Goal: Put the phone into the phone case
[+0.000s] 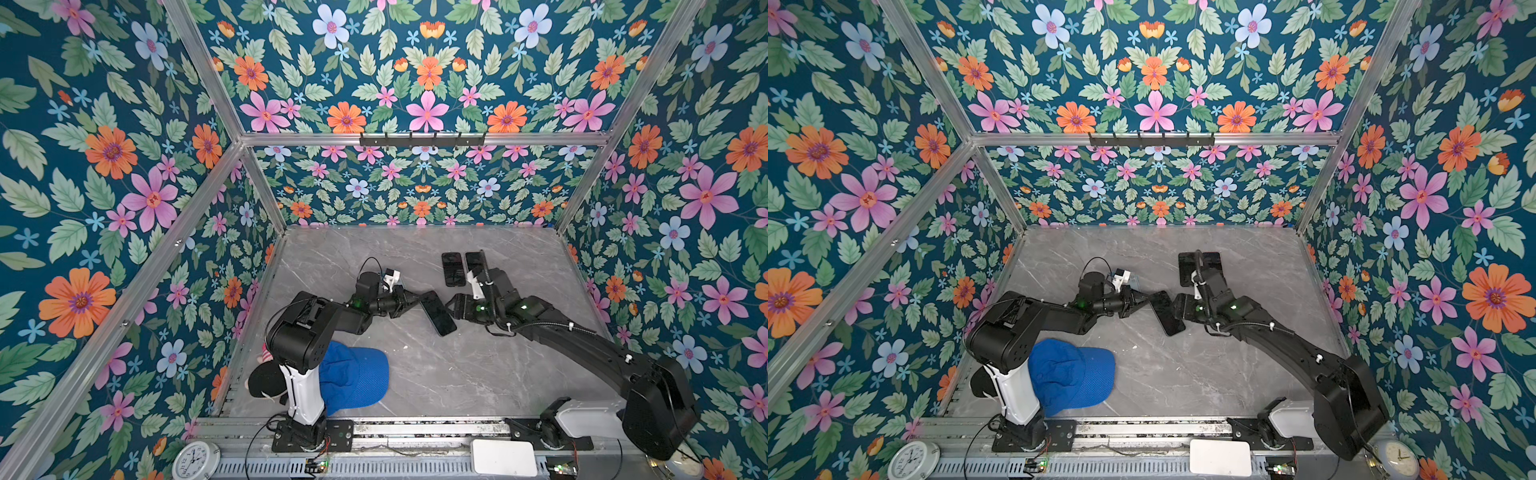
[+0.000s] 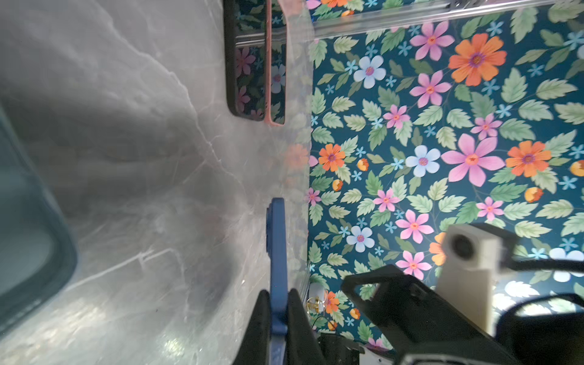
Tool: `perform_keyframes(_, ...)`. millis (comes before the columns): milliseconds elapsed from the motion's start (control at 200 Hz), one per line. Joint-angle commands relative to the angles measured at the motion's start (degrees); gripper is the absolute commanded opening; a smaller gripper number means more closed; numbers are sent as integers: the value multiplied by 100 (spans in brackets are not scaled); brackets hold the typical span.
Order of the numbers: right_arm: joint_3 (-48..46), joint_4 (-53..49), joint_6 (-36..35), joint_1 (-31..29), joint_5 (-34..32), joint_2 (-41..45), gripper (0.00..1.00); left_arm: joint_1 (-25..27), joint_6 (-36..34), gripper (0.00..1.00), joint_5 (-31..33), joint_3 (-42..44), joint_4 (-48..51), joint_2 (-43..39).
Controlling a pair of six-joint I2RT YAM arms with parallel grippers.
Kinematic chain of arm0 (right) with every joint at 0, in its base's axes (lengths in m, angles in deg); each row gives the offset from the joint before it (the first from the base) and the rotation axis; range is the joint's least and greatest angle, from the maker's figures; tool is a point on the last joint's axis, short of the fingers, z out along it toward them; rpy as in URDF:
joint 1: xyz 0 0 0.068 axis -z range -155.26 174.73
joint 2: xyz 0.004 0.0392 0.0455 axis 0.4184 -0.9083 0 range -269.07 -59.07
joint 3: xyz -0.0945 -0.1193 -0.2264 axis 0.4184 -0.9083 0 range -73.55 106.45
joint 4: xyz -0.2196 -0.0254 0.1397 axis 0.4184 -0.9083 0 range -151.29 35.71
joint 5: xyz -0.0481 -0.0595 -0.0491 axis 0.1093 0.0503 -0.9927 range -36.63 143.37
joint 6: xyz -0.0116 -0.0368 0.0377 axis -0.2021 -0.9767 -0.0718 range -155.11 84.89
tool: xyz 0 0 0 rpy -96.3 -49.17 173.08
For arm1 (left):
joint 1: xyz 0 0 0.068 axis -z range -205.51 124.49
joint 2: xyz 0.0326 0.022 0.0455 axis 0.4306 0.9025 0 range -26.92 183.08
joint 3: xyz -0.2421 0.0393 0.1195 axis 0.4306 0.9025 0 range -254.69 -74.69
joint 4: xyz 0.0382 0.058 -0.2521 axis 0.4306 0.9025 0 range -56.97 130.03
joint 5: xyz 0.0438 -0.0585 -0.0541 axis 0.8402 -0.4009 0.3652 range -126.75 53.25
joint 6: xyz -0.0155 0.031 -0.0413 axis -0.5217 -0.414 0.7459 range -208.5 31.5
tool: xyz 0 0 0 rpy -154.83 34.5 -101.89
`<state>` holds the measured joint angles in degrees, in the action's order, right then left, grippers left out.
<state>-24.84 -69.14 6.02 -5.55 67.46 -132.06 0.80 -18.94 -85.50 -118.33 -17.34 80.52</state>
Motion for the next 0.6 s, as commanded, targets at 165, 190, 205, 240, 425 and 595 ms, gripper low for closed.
perform_keyframes(165,-953,2125,1637,858,1550,443,73,-38,1139,1,401,47,-1834,175)
perform_keyframes(190,-1080,2410,1807,911,1640,436,72,-45,1212,1,425,48,-1933,204)
perform_keyframes(205,-1147,2590,1916,941,1688,435,72,-42,1258,1,434,41,-1986,219)
perform_keyframes(240,-1306,2948,2134,997,1769,418,71,-42,1364,1,473,29,-2111,246)
perform_keyframes(425,-1634,3735,2610,1131,1915,451,69,-51,1878,2,699,94,-2797,380)
perform_keyframes(595,-1871,4319,2984,1133,1863,431,66,-46,2124,1,829,85,-3133,512)
